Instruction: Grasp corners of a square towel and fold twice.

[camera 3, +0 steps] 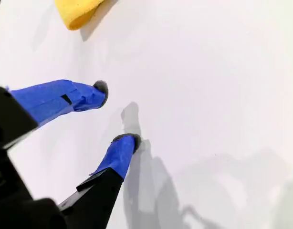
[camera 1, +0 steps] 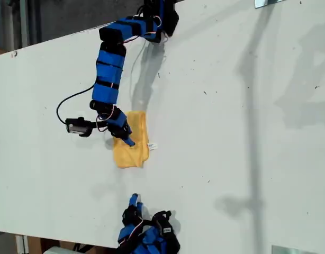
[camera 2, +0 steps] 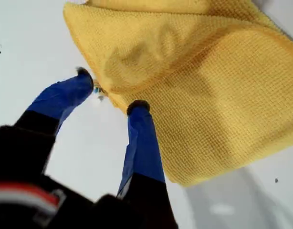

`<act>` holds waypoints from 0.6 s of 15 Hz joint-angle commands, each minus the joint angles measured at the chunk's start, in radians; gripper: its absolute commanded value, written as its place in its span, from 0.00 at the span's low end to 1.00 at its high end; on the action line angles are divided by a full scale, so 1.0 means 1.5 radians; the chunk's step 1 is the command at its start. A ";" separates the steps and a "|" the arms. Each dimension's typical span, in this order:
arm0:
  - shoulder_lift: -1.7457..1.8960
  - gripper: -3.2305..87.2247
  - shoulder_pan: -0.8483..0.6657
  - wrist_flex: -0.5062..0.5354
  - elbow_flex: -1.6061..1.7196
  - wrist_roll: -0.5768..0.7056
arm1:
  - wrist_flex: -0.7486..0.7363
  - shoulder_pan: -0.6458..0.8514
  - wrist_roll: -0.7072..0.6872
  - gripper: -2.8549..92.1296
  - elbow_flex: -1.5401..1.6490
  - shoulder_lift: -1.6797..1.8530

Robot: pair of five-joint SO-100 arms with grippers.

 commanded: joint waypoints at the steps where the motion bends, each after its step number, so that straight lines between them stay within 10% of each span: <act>1: -0.017 0.23 -0.006 -0.016 -0.038 0.001 | -0.061 -0.005 0.004 0.29 -0.061 -0.007; 9: -0.008 0.23 -0.002 -0.011 -0.036 0.000 | -0.079 0.005 0.041 0.30 -0.059 -0.091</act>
